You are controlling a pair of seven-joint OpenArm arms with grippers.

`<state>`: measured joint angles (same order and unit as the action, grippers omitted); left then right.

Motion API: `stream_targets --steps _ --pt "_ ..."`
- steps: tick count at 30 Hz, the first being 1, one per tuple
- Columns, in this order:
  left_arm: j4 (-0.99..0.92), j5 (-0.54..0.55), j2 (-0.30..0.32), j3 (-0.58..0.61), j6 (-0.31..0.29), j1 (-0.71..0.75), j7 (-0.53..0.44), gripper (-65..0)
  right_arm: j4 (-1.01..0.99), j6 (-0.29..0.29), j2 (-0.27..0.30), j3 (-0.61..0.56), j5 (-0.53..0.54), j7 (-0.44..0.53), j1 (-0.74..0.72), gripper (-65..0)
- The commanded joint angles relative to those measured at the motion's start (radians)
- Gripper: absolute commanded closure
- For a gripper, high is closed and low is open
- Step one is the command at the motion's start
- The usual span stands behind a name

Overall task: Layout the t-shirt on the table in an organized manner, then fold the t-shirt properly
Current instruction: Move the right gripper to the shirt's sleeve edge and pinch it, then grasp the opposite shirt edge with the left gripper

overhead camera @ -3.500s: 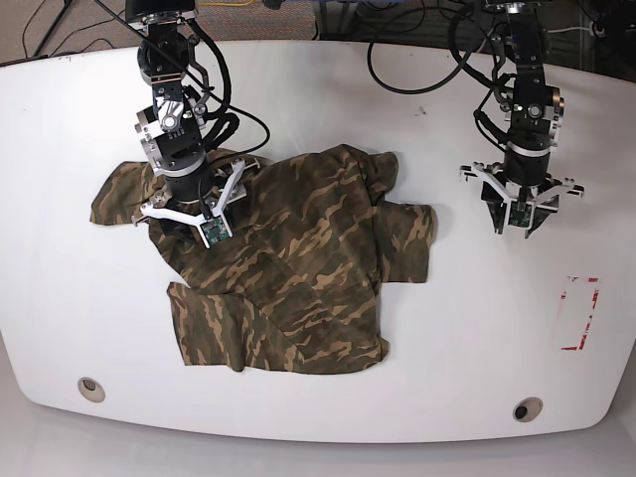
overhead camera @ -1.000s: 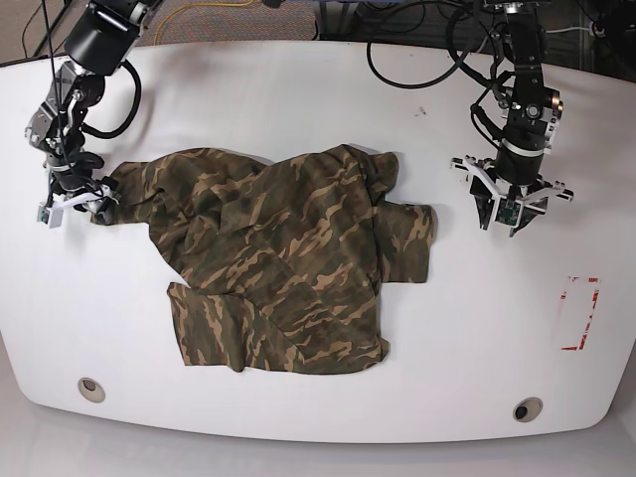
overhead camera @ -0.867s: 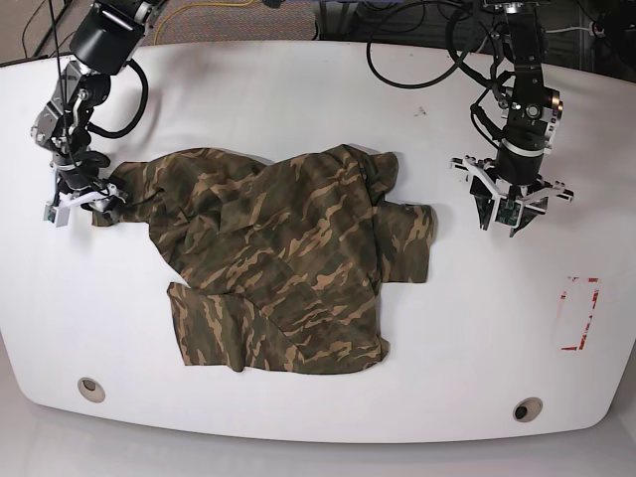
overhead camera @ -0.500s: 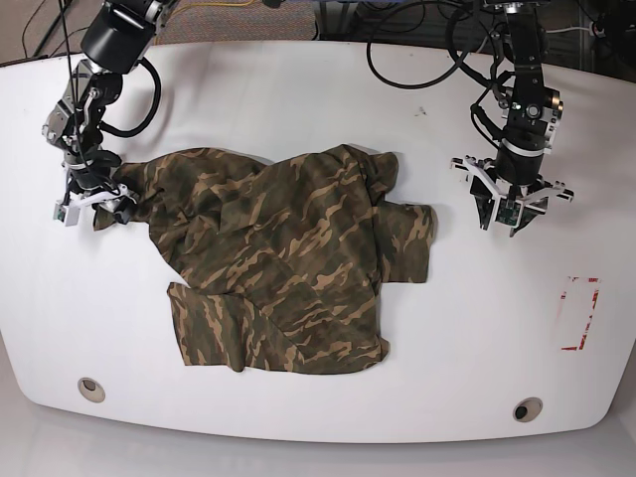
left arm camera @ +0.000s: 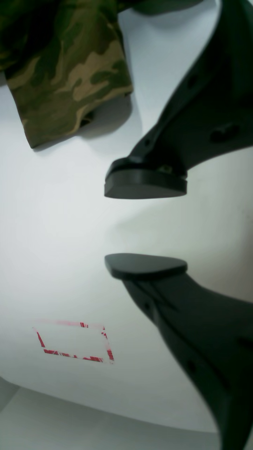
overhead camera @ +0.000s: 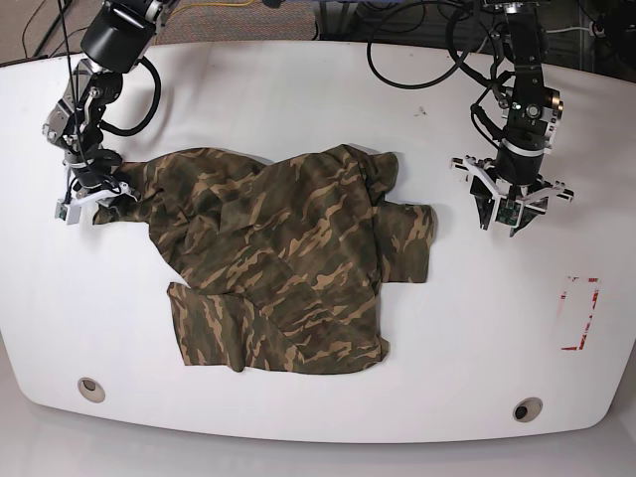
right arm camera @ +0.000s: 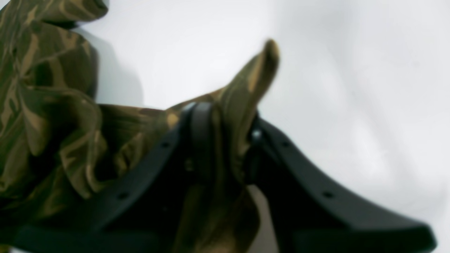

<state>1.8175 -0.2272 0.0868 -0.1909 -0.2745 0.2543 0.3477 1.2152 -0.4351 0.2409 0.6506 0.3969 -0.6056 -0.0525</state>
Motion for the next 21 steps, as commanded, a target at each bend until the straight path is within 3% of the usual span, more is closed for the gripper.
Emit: stream_targets --steps 1,5,10,21 --pt "0.017 0.004 0.005 -0.002 0.005 -0.01 -0.026 -23.6 0.015 -0.006 0.016 0.002 0.01 0.017 -0.014 -5.2" --pt "0.015 0.004 0.005 -0.002 0.005 -0.01 -0.026 -23.6 0.018 -0.006 0.015 0.002 0.01 0.016 -0.011 0.0" --pt "0.012 0.004 0.005 0.0 0.005 -0.013 -0.026 -23.6 0.053 -0.006 0.008 0.002 0.012 0.016 0.03 0.0" --pt "-0.084 0.085 -0.012 0.006 0.004 -0.076 -0.009 -23.6 0.285 0.0 -0.104 -0.022 0.012 0.014 0.171 0.0"
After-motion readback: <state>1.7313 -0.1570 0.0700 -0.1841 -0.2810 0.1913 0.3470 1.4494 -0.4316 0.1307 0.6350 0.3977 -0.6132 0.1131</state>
